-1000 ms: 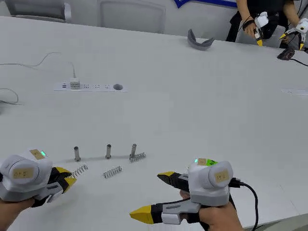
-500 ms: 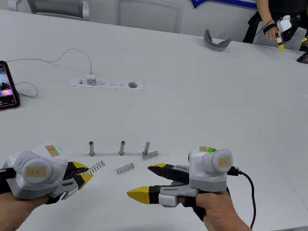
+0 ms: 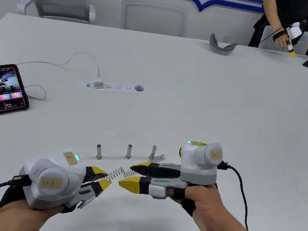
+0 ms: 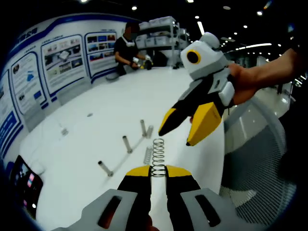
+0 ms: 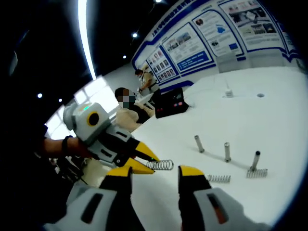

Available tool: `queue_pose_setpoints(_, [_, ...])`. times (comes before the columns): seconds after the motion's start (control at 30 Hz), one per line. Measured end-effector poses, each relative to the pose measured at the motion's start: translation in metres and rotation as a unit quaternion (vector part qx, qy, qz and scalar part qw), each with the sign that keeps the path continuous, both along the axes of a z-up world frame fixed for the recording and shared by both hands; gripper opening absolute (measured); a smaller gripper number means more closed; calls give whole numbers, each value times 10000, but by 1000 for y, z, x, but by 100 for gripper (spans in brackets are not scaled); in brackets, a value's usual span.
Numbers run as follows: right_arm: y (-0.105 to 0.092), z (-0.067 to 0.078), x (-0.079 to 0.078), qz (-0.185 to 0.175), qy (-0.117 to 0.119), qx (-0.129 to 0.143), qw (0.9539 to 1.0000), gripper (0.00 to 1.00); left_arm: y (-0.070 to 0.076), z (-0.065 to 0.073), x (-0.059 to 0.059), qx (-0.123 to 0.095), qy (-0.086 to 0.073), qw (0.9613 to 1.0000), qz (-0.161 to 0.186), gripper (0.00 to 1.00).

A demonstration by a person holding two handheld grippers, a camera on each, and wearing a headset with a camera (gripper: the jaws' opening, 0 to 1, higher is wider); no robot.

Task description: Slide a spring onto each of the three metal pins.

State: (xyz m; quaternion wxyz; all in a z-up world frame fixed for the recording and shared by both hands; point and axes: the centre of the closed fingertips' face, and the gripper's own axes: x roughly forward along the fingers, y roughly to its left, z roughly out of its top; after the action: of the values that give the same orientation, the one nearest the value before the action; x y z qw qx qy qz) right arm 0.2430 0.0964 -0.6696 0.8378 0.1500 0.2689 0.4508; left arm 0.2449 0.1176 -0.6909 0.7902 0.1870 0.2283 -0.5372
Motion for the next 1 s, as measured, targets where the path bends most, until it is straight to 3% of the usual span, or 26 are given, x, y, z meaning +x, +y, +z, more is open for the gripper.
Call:
queue_pose_setpoints(0.2, [2, 0, -1, 37, 74, 86, 9999, 32, -10, 6, -8, -60, -36, 9998, -194, 10])
queue_pose_setpoints(0.67, [1, 1, -1, 47, 114, 171, 9998, 24, -9, 3, -10, 17, -54, 9993, -378, 10])
queue_pose_setpoints(0.9, [-2, 0, -1, 220, 106, 24, 9997, 17, -12, 3, -13, 27, -88, 9986, -524, 10])
queue_pose_setpoints(1.0, [-4, -2, -1, 337, -34, -177, 9993, 14, -14, 2, -13, 29, -83, 9984, -563, 10])
